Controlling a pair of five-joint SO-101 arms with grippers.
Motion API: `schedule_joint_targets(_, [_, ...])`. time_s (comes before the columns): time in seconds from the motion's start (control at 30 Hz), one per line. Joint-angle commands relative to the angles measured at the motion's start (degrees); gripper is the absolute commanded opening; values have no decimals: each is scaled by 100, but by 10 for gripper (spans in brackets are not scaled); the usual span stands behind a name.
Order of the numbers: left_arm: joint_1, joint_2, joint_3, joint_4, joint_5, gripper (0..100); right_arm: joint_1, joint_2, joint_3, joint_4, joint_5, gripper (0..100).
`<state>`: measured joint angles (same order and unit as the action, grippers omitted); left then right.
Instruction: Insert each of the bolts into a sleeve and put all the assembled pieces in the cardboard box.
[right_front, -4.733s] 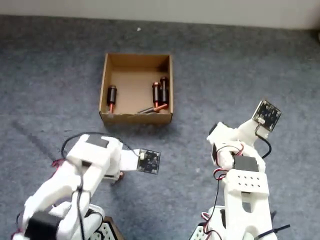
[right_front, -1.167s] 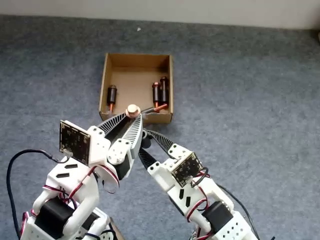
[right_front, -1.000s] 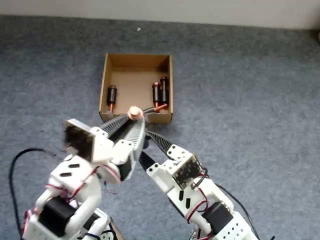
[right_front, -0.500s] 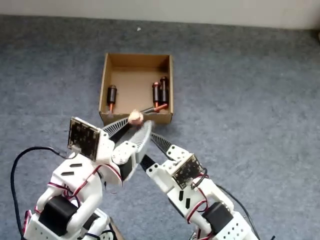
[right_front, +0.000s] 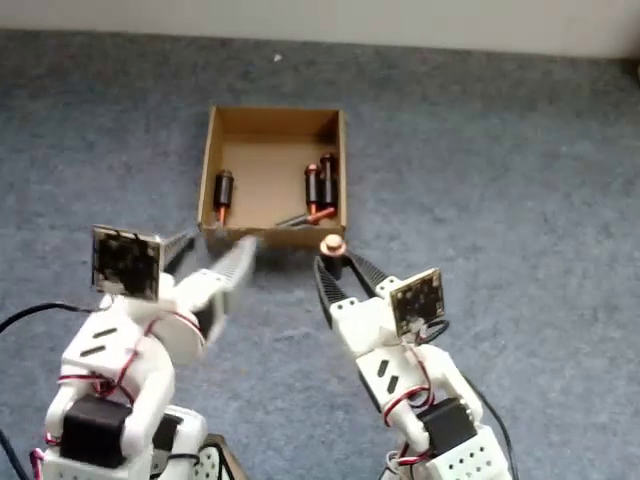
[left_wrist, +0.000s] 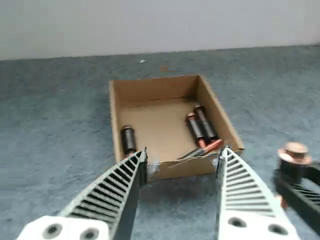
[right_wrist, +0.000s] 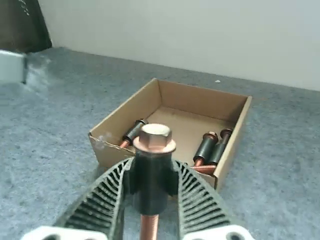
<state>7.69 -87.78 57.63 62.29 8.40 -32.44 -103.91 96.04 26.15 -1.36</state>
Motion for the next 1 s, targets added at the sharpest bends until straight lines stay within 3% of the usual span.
schedule_joint_targets(0.0, [-1446,-4,629,-18,-97,245,198,-92,611,-31,-70,5])
schedule_joint_targets(0.07, [-1903,-4,1095,-18,-97,239,180,-84,593,-13,-70,5])
schedule_joint_targets(0.17, [-2325,-4,1701,-62,-114,154,180,-84,453,145,-44,5])
schedule_joint_targets(0.33, [-2387,-4,2527,-888,-809,2,136,242,-365,295,-26,5])
schedule_joint_targets(0.57, [-2360,-4,3204,-1785,-809,31,-251,3451,-2440,242,-18,5])
schedule_joint_targets(0.97, [-2396,-4,3310,-1925,-835,31,-224,8488,-5007,-3152,-18,5])
